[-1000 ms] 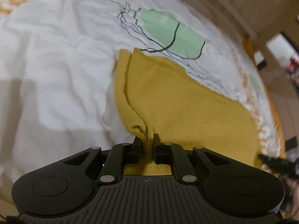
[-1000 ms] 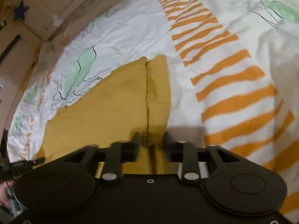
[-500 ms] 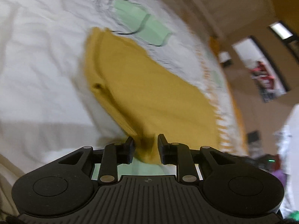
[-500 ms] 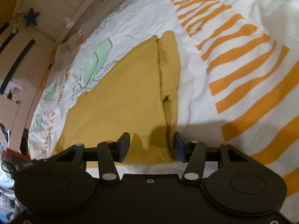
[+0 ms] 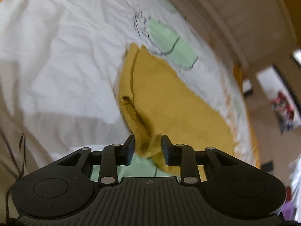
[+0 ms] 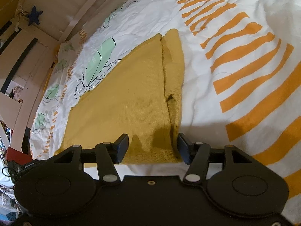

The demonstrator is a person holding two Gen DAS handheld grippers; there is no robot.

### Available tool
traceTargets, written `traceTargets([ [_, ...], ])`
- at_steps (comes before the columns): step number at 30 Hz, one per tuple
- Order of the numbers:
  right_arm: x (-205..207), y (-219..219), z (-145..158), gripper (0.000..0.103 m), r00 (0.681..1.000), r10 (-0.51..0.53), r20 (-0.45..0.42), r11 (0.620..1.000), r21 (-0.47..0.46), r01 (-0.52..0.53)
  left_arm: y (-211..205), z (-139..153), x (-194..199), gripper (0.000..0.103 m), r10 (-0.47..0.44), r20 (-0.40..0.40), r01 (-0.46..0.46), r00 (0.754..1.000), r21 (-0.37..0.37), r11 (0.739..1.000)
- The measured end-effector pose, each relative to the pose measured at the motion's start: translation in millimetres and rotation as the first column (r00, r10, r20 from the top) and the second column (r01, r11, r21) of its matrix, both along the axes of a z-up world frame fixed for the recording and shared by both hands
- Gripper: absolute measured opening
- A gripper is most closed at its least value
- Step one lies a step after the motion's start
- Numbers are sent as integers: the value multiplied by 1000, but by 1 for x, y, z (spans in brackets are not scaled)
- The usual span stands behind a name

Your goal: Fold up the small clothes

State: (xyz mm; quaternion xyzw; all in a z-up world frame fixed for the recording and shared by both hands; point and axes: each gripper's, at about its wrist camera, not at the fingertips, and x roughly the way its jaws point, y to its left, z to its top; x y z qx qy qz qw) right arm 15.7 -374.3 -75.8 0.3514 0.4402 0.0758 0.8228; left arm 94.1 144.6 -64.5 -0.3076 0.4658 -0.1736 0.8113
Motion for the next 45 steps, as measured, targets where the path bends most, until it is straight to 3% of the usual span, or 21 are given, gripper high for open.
traceTargets([
  [5, 0, 0, 0, 63, 1000, 6, -3, 1000, 3, -6, 2, 0, -4, 34, 71, 46, -74, 996, 48, 996],
  [9, -2, 4, 2, 61, 1000, 18, -3, 1000, -12, -18, -6, -9, 7, 35, 26, -25, -23, 999, 83, 996],
  [11, -2, 5, 2, 54, 1000, 17, -7, 1000, -21, -17, -9, -16, 10, 34, 5, -66, 1, 998, 85, 996],
  [12, -2, 6, 2, 42, 1000, 15, -14, 1000, -25, -16, -10, -17, 11, 33, 12, -69, -5, 998, 91, 996],
  [13, -2, 6, 2, 22, 1000, 10, -20, 999, -33, -11, -9, -17, 9, 27, 7, -62, -1, 998, 94, 996],
  [14, -2, 6, 2, 17, 1000, 8, -24, 999, -39, -9, -10, -15, 10, 13, -18, -40, 22, 999, 95, 995],
  [15, -1, 6, 4, 17, 1000, 10, -26, 999, -43, -11, -11, -12, 12, 8, -48, -35, 52, 998, 101, 994],
  [21, -7, 3, 40, 16, 999, 39, 25, 998, -52, -37, 0, 26, 19, 7, -140, 10, 136, 990, 158, 978],
  [24, -6, 0, 37, 16, 998, 47, -41, 994, -92, -50, -2, 25, 22, 8, -199, -29, 200, 980, 236, 951],
  [26, -1, 5, 25, 15, 990, 76, -121, 985, -146, -93, -12, 10, 23, 9, -239, -92, 256, 967, 304, 917],
  [28, 0, 12, 15, 21, 980, 93, -173, 972, -198, -127, -20, -4, 19, 14, -259, -145, 295, 955, 368, 882],
  [30, -1, 11, 14, 25, 981, 85, -173, 978, -174, -115, -21, 0, 13, 19, -243, -117, 270, 963, 399, 876],
  [32, -3, 8, 20, 47, 987, 64, -147, 983, -164, -88, -19, 9, 6, 24, -200, -84, 217, 976, 421, 881],
  [33, -4, 7, 25, 67, 991, 51, -123, 983, -169, -72, -17, 14, 0, 30, -179, -62, 188, 982, 438, 879],
  [34, -6, 6, 29, 81, 995, 39, -92, 982, -183, -55, -16, 19, -4, 34, -164, -39, 164, 986, 447, 879],
  [36, -6, 5, 38, 81, 999, 20, -32, 975, -220, -26, -14, 31, -16, 41, -139, 24, 114, 990, 451, 885],
  [40, 4, 2, 45, 103, 998, -7, 61, 974, -224, 21, -25, 57, -23, 52, -116, 109, 56, 987, 441, 896],
  [43, 20, 2, 42, 103, 996, 3, 85, 980, -197, 13, -45, 72, -20, 64, -148, 144, 71, 978, 436, 897],
  [45, 31, 4, 39, 103, 996, 4, 86, 982, -189, 13, -69, 76, -8, 64, -187, 161, 94, 969, 459, 883],
])
